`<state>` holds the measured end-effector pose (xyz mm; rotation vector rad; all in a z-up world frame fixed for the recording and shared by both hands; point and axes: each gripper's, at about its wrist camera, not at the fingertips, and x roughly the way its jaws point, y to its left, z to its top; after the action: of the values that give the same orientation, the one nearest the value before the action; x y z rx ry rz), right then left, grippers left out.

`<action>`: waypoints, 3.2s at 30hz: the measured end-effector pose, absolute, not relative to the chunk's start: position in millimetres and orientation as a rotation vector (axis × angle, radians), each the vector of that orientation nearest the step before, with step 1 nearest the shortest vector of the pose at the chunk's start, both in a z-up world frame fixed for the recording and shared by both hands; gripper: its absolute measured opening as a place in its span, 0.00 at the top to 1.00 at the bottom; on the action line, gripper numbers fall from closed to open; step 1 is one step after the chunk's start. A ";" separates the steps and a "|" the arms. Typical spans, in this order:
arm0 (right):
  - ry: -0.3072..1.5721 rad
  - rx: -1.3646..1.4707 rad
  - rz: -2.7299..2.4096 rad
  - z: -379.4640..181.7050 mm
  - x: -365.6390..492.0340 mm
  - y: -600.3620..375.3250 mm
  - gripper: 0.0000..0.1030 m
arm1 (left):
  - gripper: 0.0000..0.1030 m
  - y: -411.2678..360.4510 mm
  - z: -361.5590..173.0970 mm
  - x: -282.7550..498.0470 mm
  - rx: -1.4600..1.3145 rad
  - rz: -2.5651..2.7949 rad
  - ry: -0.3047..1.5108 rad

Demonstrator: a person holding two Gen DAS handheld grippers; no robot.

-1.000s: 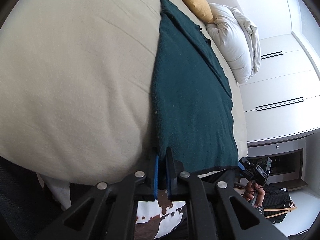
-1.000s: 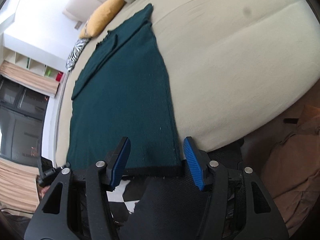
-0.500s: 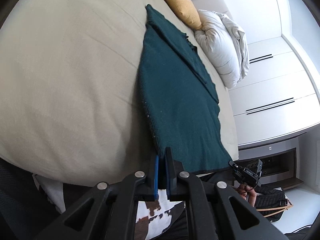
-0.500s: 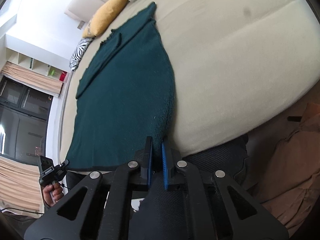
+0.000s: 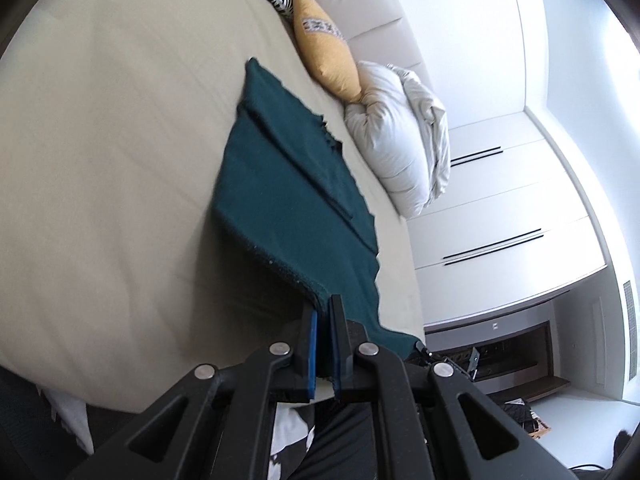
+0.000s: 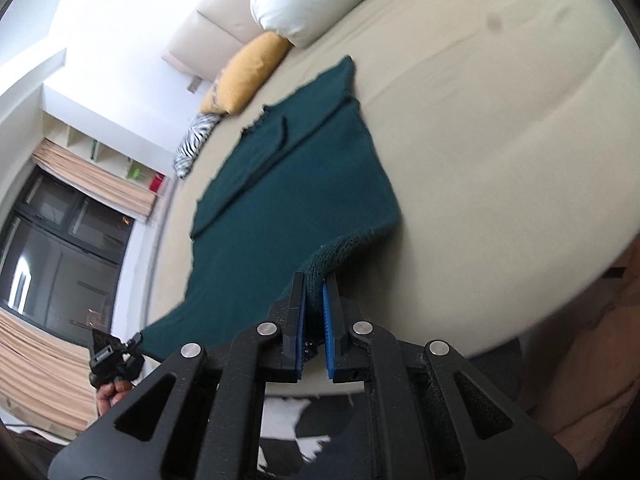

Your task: Fold small clothes

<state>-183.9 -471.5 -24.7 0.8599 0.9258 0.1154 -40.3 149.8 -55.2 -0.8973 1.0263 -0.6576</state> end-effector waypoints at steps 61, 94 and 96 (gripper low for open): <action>0.930 0.417 -0.104 -68.4 190.9 -480.0 0.48 | 0.61 86.9 -85.7 175.5 -0.485 -0.326 0.937; 0.952 0.341 -0.183 -81.6 81.6 -470.5 0.95 | 0.93 73.5 -93.7 147.9 -0.308 -0.287 0.930; 0.952 0.346 -0.176 -77.7 78.9 -468.8 0.96 | 0.93 74.6 -88.0 143.6 -0.319 -0.291 0.917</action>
<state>78.9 -468.8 -77.7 0.3464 0.9516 -0.1761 143.6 74.6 -88.0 -0.3185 0.9175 -0.2908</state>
